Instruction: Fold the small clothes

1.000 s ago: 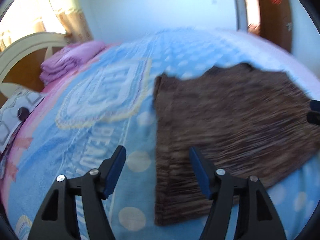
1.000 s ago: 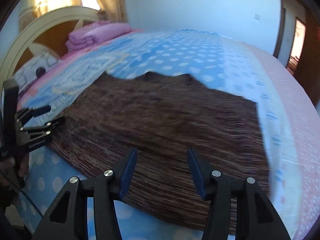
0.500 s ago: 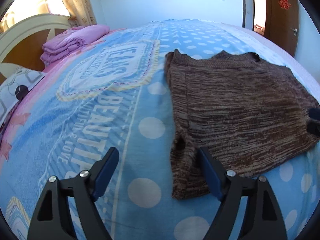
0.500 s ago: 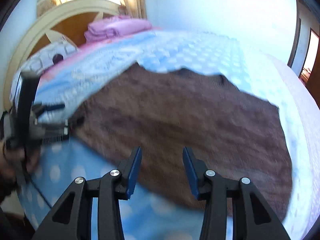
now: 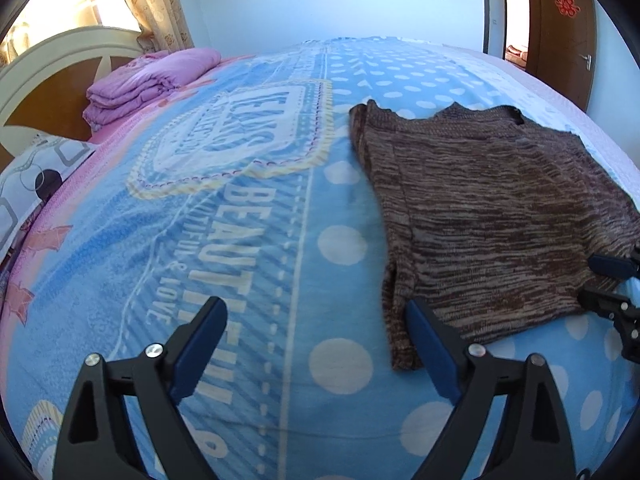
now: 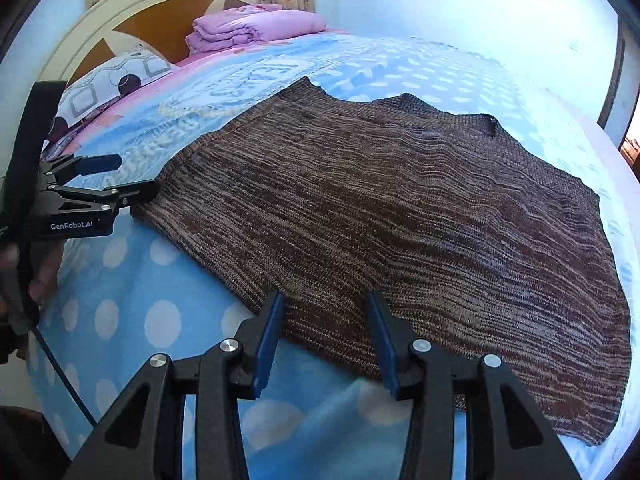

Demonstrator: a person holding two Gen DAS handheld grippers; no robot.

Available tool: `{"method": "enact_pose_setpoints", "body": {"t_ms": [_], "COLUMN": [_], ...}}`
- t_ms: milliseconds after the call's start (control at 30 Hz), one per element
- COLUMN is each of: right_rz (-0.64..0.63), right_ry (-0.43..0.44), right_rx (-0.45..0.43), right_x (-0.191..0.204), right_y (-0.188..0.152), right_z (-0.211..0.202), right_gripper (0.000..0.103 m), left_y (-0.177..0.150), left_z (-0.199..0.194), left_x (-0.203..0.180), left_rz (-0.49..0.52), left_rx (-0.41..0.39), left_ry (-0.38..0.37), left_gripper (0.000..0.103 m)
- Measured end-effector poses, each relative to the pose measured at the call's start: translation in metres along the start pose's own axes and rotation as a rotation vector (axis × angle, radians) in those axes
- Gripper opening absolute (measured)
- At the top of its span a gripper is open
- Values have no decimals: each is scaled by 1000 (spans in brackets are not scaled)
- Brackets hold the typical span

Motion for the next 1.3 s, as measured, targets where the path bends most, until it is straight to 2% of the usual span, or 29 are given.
{"method": "enact_pose_setpoints", "body": {"t_ms": [100, 200, 333, 433, 500, 600, 767, 900, 967, 1033, 1067, 1167, 1300], "right_rz": [-24, 27, 8, -4, -29, -53, -49, -101, -104, -62, -45, -19, 95], "right_ry": [-21, 22, 25, 47, 27, 30, 16, -26, 0, 71, 80, 27, -63], "right_rx": [19, -45, -57, 33, 0, 5, -13, -26, -27, -19, -25, -84, -101], "right_x": [8, 15, 28, 40, 47, 56, 57, 65, 64, 59, 54, 24, -52], "right_y": [7, 39, 62, 46, 40, 30, 27, 23, 24, 23, 22, 27, 33], "right_z": [-1, -10, 10, 41, 37, 30, 28, 23, 18, 12, 9, -9, -23], "right_gripper": [45, 45, 45, 46, 46, 46, 46, 46, 46, 46, 46, 46, 46], "left_y": [0, -2, -2, -1, 0, 1, -2, -4, 2, 12, 21, 42, 60], "left_z": [-3, -2, 0, -2, -3, 0, 6, -3, -8, -12, -15, -14, 1], "left_x": [2, 2, 3, 3, 4, 9, 17, 18, 17, 14, 11, 3, -16], "left_rz": [9, 9, 4, 14, 24, 36, 6, -7, -7, -2, 0, 6, 27], "left_rx": [-8, -6, 0, -2, -5, -8, 10, -1, -12, -28, -44, -78, -77], "left_ry": [12, 4, -1, -5, -14, -6, -5, -15, -15, -18, -17, -6, 6], "left_gripper": [93, 93, 93, 93, 93, 94, 94, 94, 94, 94, 94, 95, 95]}}
Point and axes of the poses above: each gripper's, at about its wrist camera, not at the fingertips, and z roughly the way its jaws point, x to its left, y to its top, the point moved 10 cm from there along z, roughly the way its jaws point, and after that the axes turned 2 degrees about -y, right-handed, at the moved point
